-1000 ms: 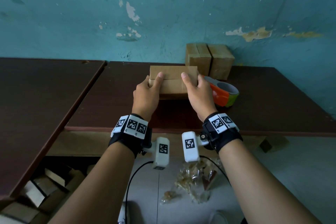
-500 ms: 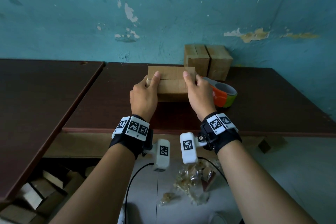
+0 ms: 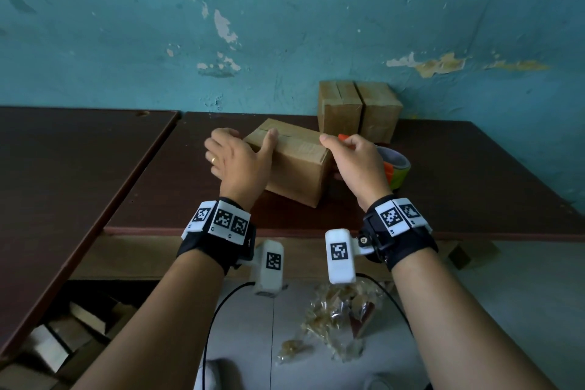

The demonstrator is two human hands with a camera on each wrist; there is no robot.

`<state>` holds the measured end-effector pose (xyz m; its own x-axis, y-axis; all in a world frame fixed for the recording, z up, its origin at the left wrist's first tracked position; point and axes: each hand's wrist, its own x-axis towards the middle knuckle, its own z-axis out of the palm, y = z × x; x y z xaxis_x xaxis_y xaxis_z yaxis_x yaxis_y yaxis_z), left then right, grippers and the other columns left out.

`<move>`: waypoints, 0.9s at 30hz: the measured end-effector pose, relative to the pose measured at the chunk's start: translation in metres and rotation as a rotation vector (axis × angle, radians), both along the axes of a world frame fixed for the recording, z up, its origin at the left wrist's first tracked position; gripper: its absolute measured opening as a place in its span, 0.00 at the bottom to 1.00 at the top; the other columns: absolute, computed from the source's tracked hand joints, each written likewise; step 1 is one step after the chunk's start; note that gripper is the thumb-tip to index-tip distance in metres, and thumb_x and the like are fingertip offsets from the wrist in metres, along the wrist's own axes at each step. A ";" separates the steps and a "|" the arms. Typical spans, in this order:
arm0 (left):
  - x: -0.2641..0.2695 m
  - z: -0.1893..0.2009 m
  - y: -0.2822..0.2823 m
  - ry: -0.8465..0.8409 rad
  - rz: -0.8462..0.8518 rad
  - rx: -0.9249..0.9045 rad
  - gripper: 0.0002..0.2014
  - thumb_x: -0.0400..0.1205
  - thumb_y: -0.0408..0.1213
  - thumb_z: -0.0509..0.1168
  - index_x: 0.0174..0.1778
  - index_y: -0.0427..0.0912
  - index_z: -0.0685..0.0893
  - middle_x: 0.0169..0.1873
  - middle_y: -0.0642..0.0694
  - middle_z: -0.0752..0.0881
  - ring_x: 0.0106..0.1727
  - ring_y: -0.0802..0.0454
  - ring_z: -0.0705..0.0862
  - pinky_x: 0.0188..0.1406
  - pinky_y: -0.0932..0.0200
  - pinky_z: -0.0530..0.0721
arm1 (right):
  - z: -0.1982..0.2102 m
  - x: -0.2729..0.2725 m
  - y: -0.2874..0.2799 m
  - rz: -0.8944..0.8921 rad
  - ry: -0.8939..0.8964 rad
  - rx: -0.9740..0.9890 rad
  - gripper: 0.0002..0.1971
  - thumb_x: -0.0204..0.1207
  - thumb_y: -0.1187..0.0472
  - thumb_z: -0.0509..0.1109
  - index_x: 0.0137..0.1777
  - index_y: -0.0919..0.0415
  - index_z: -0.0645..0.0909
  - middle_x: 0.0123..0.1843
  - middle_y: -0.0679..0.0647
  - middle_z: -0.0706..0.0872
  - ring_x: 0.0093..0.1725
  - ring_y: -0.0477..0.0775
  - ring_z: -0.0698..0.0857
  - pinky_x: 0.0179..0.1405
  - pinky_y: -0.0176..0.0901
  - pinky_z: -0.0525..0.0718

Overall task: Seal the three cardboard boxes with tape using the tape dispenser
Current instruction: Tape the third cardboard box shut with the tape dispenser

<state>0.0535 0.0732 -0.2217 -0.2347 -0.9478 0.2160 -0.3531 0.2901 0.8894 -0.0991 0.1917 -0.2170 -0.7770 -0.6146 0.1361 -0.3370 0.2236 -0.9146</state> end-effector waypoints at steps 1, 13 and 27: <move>-0.001 0.001 -0.001 -0.006 0.021 -0.004 0.33 0.84 0.62 0.71 0.68 0.40 0.67 0.69 0.41 0.68 0.74 0.39 0.68 0.79 0.41 0.70 | 0.001 0.001 0.000 -0.016 0.013 0.006 0.21 0.76 0.34 0.73 0.49 0.53 0.85 0.47 0.50 0.91 0.51 0.52 0.89 0.59 0.65 0.91; -0.004 -0.004 0.006 0.130 -0.316 0.097 0.39 0.77 0.68 0.72 0.80 0.50 0.76 0.71 0.48 0.78 0.69 0.54 0.83 0.71 0.45 0.87 | 0.005 0.019 -0.001 0.013 0.168 0.089 0.36 0.69 0.20 0.66 0.45 0.56 0.84 0.39 0.54 0.90 0.41 0.54 0.91 0.48 0.66 0.93; 0.002 -0.003 0.009 0.128 -0.276 0.169 0.37 0.82 0.71 0.65 0.80 0.48 0.77 0.73 0.49 0.81 0.73 0.50 0.82 0.75 0.42 0.83 | 0.007 0.011 0.003 -0.014 0.131 0.016 0.45 0.80 0.22 0.57 0.43 0.72 0.84 0.38 0.67 0.89 0.40 0.64 0.89 0.49 0.70 0.90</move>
